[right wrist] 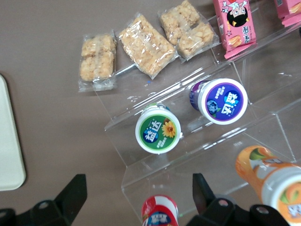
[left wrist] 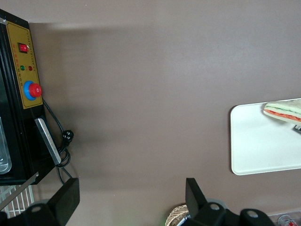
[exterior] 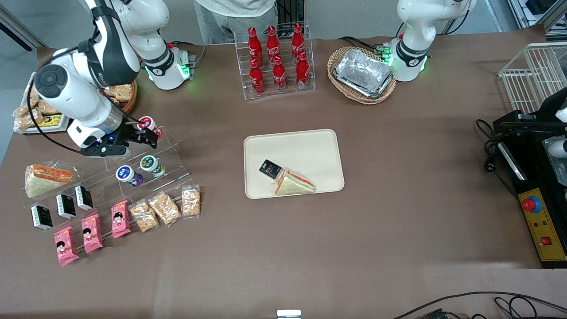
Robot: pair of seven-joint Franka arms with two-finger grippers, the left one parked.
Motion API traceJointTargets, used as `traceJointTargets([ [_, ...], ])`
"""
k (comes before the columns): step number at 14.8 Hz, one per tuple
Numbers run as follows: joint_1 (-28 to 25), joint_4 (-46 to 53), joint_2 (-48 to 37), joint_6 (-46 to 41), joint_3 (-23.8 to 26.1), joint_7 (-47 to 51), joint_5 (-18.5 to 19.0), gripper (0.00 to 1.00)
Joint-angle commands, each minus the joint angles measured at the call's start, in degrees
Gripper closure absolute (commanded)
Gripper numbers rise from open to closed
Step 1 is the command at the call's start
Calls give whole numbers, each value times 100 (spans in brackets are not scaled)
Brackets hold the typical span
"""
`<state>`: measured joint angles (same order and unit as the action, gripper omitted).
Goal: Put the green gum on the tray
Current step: 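Move the open right gripper down over the green-labelled gum bottle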
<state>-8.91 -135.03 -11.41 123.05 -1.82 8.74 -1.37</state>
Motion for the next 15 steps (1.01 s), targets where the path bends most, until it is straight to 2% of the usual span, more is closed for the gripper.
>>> traceJointTargets([
  [1,-23,-445,-20,683,-29,-39,76,0],
  [15,30,-648,842,1809,-38,-57,84,0],
])
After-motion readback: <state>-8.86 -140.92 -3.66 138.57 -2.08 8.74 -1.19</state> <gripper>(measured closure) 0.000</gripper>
